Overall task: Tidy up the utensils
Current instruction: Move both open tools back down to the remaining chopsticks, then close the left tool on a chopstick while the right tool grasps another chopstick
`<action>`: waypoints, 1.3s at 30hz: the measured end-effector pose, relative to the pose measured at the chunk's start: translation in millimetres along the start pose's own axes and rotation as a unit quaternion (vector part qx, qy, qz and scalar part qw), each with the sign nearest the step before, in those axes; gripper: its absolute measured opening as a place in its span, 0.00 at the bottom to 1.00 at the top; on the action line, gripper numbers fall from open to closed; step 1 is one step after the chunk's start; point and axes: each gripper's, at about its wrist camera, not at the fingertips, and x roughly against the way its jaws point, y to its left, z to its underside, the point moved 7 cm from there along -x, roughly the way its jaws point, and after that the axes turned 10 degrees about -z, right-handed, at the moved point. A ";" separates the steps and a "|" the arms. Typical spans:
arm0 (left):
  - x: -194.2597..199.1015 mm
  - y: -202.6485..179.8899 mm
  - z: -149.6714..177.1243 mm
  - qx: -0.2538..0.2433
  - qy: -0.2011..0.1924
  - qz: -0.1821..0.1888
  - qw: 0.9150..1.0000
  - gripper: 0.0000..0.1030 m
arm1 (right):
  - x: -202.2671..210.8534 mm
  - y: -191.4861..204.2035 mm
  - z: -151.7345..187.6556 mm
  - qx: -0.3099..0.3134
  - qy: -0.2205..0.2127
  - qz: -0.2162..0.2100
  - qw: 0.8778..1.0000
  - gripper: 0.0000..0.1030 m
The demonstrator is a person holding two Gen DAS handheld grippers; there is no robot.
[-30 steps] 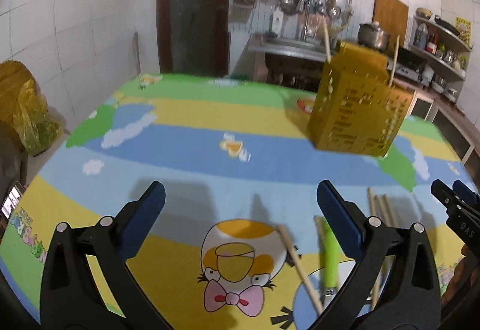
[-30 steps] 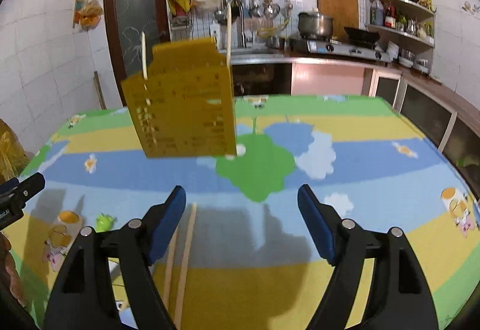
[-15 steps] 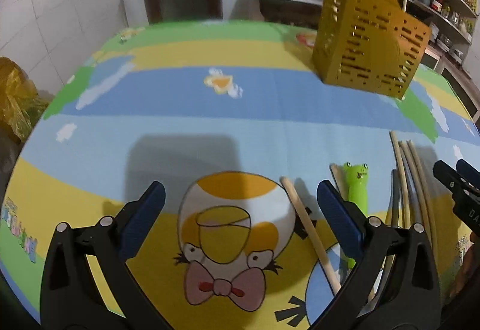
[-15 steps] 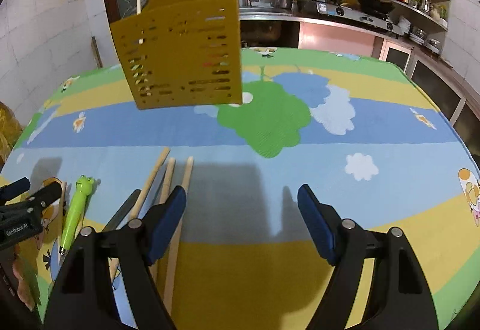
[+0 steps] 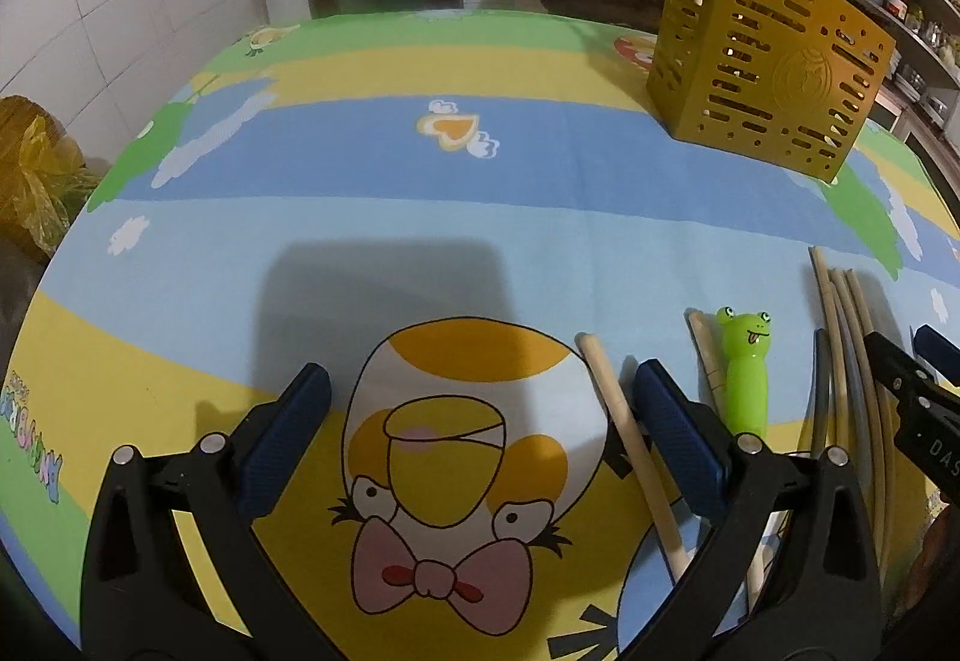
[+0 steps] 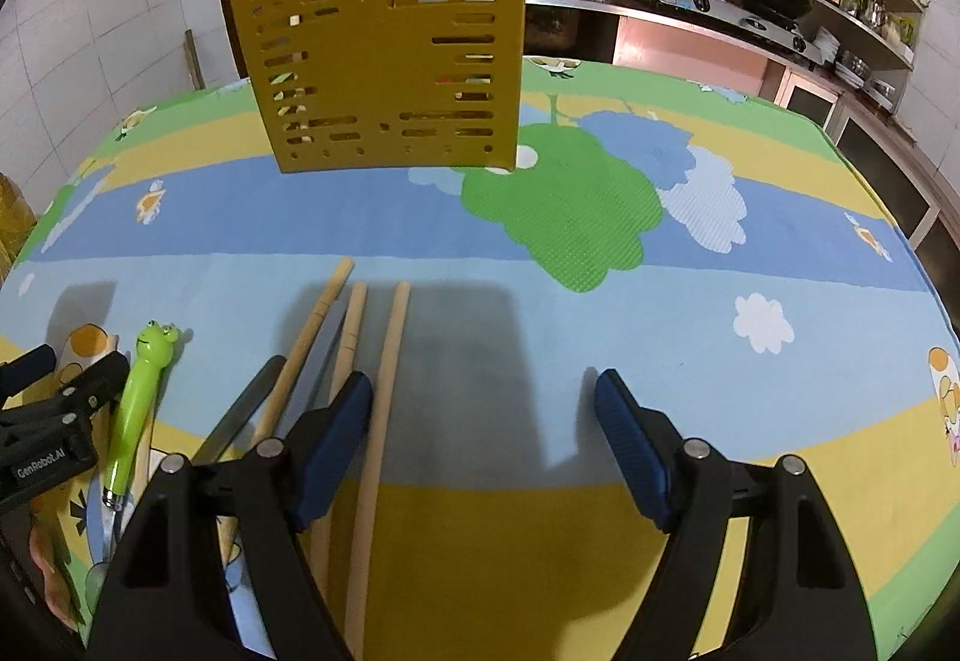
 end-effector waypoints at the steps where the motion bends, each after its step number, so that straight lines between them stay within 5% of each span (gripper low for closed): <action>1: 0.0 0.0 0.0 0.001 0.001 0.000 1.000 0.95 | 0.0 0.3 0.0 0.001 0.000 0.001 1.000 0.73; 10: 11.2 -12.6 8.8 -0.005 0.009 -0.003 1.000 0.87 | 1.7 7.4 -0.4 0.003 -0.003 0.004 1.000 0.56; 16: 15.6 -15.1 10.0 -0.001 0.022 0.001 1.000 0.73 | -3.2 14.3 -5.4 0.016 0.006 0.014 1.000 0.46; 28: 16.4 -30.3 -2.9 -0.025 0.035 0.016 0.999 0.11 | -10.8 29.5 -12.3 0.021 0.007 -0.003 1.000 0.13; 39: 12.5 -33.1 -12.5 -0.031 0.018 0.024 0.999 0.09 | -3.6 24.4 -15.4 -0.005 -0.016 -0.039 0.999 0.06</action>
